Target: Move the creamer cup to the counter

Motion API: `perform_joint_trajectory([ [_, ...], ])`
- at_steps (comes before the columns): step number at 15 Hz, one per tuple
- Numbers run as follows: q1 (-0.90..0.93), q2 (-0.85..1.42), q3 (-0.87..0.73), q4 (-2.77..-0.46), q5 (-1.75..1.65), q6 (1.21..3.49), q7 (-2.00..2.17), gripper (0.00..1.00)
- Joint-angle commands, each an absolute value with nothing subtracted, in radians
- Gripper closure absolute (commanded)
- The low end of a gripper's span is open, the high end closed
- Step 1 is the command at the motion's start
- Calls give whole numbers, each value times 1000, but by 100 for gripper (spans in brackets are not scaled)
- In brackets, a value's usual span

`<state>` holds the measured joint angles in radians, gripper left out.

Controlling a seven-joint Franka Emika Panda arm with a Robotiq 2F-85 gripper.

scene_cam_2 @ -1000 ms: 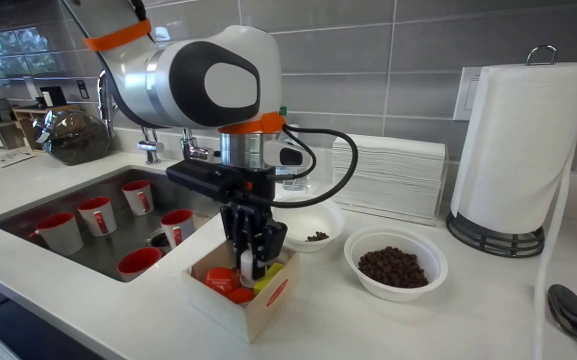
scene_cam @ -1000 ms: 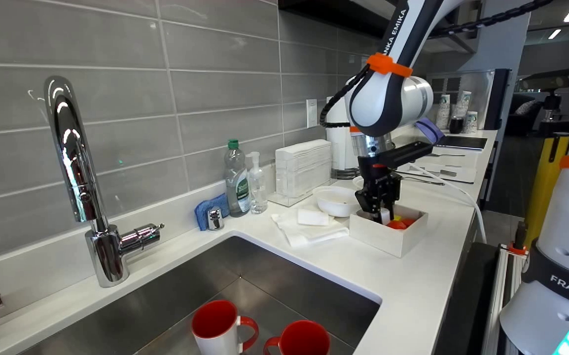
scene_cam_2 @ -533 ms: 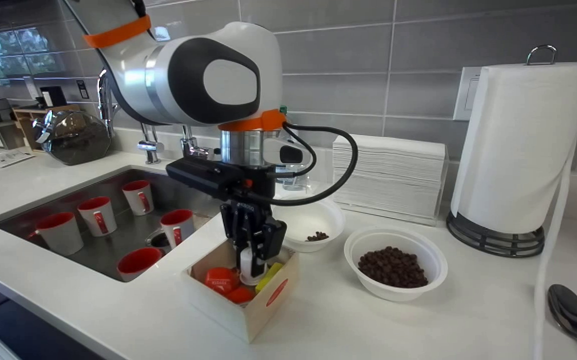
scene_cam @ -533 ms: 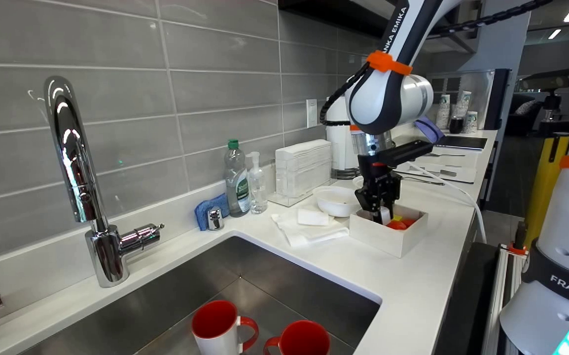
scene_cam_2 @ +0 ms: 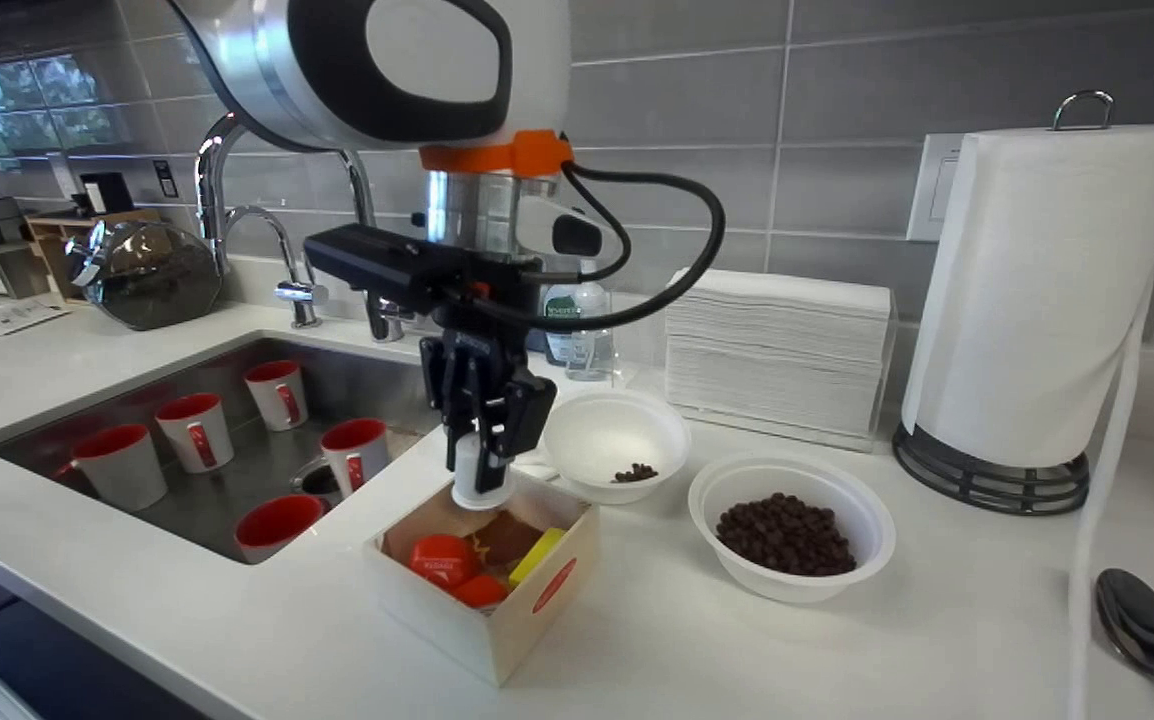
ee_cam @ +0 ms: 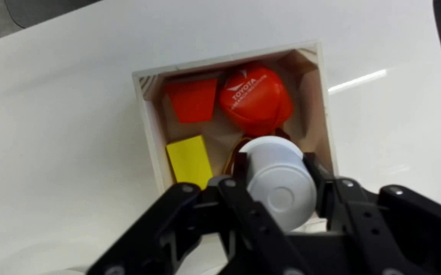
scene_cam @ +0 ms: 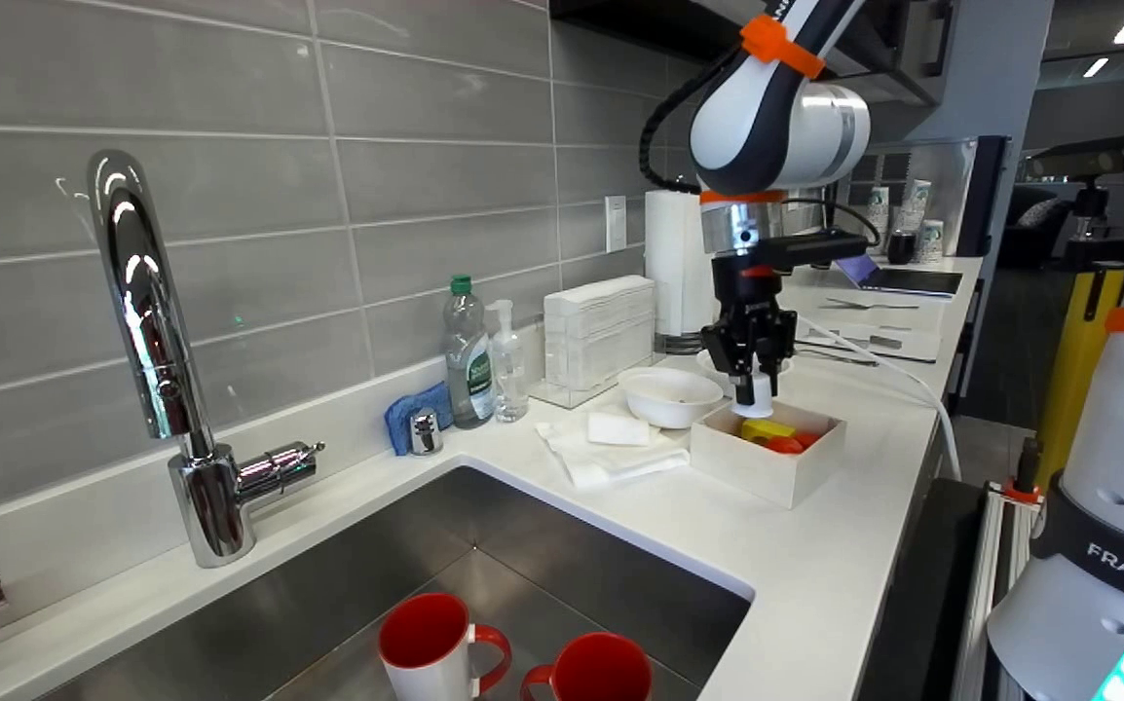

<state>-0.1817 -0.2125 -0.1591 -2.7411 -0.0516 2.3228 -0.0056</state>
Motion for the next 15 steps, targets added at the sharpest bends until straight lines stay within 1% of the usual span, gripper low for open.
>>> perform_joint_trajectory([
  [1,-216,-384,-180,-2769,-61,2231,6,92],
  [4,-290,-445,-216,-2758,-95,2229,25,92],
  [6,-348,-447,-245,-2748,-119,2253,36,92],
  [11,-453,-342,-332,-2744,-141,2357,38,92],
  [15,-468,-220,-364,-2756,-133,2454,30,92],
])
